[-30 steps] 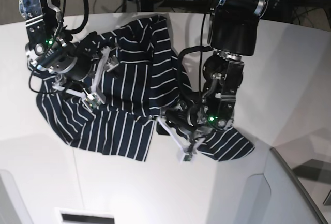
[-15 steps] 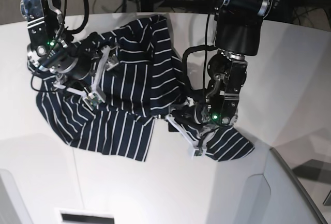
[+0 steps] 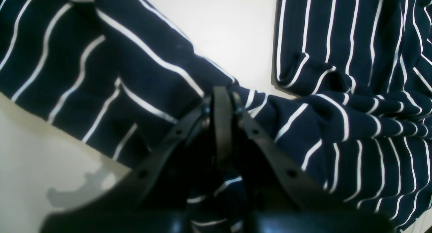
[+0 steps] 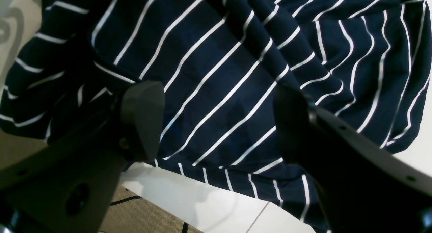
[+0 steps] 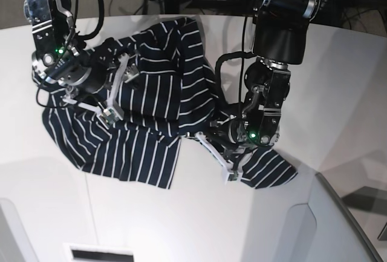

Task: Layout the t-shirt on the table in an organized manner, then fold the t-shirt properly
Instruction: 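Grasp the shirt with both grippers and pull the fabric apart, then drag the shirt with both grippers to spread it flat, then release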

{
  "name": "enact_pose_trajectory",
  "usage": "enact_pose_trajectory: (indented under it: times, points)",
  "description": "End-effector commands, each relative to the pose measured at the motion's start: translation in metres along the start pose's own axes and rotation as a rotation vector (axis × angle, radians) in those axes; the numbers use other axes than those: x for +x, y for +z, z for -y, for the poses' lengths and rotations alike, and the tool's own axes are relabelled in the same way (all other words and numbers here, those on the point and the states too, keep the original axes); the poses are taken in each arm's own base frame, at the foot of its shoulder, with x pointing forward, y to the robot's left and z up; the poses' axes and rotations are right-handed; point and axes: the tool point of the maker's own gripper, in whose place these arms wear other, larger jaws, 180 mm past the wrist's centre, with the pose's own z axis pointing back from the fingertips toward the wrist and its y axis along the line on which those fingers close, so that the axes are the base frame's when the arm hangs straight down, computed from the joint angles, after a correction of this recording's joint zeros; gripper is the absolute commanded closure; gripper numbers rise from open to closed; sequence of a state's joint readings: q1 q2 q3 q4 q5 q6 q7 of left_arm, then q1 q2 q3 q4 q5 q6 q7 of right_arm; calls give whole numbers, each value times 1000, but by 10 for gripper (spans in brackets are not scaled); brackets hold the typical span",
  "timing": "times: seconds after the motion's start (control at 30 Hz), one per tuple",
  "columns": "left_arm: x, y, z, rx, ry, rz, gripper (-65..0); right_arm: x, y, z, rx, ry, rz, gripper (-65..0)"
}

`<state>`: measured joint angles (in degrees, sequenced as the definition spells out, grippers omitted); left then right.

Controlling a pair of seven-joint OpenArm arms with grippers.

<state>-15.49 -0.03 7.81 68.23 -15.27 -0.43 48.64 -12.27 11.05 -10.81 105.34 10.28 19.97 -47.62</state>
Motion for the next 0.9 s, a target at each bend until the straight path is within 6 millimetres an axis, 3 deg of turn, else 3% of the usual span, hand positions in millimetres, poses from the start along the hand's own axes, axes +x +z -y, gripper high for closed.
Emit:
enact_pose_trajectory:
  times: [0.0,0.17,0.27,0.4,0.5,0.57,0.7,0.87]
  points:
    - [21,6,-4,5,-11,55,0,11,3,4,-8,-1,41,-473]
    - [30,25,-34,58,-35,104,0,12,3,4,-9,-1,43,-473]
    - [39,53,-58,103,-29,184,0,12,3,5,-10,-1,44,-473]
    - [31,96,-108,197,70,206,0,15,3,6,-12,1,49,-473]
    - [14,133,-139,280,111,222,0,18,2,10,-22,0,53,-473]
    - [0,150,-148,316,110,223,0,19,-1,14,-27,-1,51,-473]
    - [-47,168,-164,377,128,160,0,21,-12,26,-37,-9,33,-473]
    - [-108,188,-193,464,200,61,0,47,-30,53,-65,-18,103,-473]
